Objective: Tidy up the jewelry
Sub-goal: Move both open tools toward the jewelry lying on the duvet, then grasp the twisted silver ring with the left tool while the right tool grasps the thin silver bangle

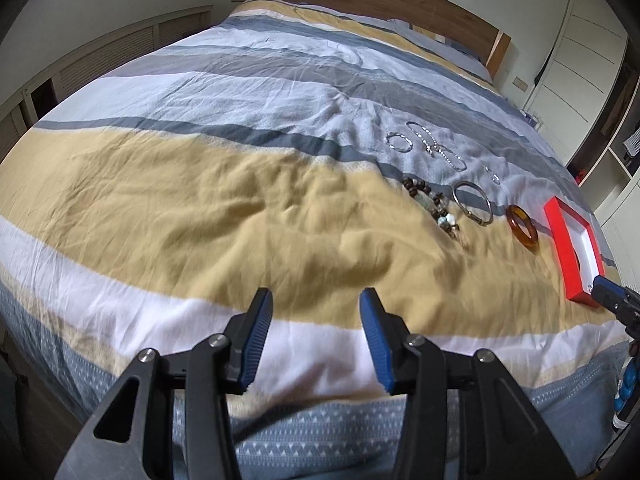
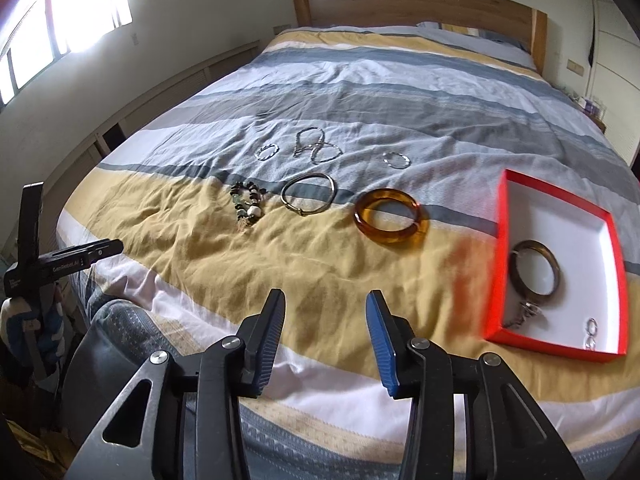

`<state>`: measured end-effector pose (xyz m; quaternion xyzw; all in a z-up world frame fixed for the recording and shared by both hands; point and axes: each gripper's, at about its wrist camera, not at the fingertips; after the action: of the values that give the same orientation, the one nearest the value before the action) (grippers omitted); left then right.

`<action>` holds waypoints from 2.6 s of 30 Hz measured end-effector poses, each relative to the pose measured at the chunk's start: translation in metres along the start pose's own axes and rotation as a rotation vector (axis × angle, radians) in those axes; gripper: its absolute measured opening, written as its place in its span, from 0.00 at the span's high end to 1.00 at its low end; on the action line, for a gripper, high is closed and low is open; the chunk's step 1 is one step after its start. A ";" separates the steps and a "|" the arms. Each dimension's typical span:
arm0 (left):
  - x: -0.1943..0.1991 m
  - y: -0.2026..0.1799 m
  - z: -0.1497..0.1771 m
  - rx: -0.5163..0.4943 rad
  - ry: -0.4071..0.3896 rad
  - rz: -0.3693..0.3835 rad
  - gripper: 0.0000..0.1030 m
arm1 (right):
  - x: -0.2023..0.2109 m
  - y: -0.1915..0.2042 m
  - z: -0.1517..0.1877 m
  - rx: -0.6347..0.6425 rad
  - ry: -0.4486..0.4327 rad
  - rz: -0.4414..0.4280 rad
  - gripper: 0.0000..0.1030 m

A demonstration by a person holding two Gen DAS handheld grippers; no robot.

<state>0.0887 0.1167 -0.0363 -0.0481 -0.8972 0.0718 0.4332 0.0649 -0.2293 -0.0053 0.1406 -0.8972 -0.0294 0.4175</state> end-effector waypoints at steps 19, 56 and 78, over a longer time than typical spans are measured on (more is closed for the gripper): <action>-0.072 -0.017 -0.083 -0.077 -0.016 0.055 0.58 | -0.092 0.017 -0.034 -0.037 0.029 -0.148 0.63; -0.215 -0.086 -0.152 -0.221 0.064 0.093 0.86 | -0.173 -0.009 -0.060 -0.179 0.013 -0.203 0.64; -0.224 -0.090 -0.151 -0.231 0.057 0.069 0.94 | -0.222 -0.001 -0.092 -0.170 0.105 -0.060 0.91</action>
<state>0.3433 0.0080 -0.1006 -0.1306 -0.8846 -0.0184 0.4474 0.2706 -0.1629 -0.1096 0.1329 -0.8637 -0.1105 0.4735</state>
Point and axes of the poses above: each gripper's, at about its wrist camera, not at the fingertips, and x roughly against the way its jaws point, y to its left, z to its underside, and after that the axes turned 3 degrees about -y, right-handed
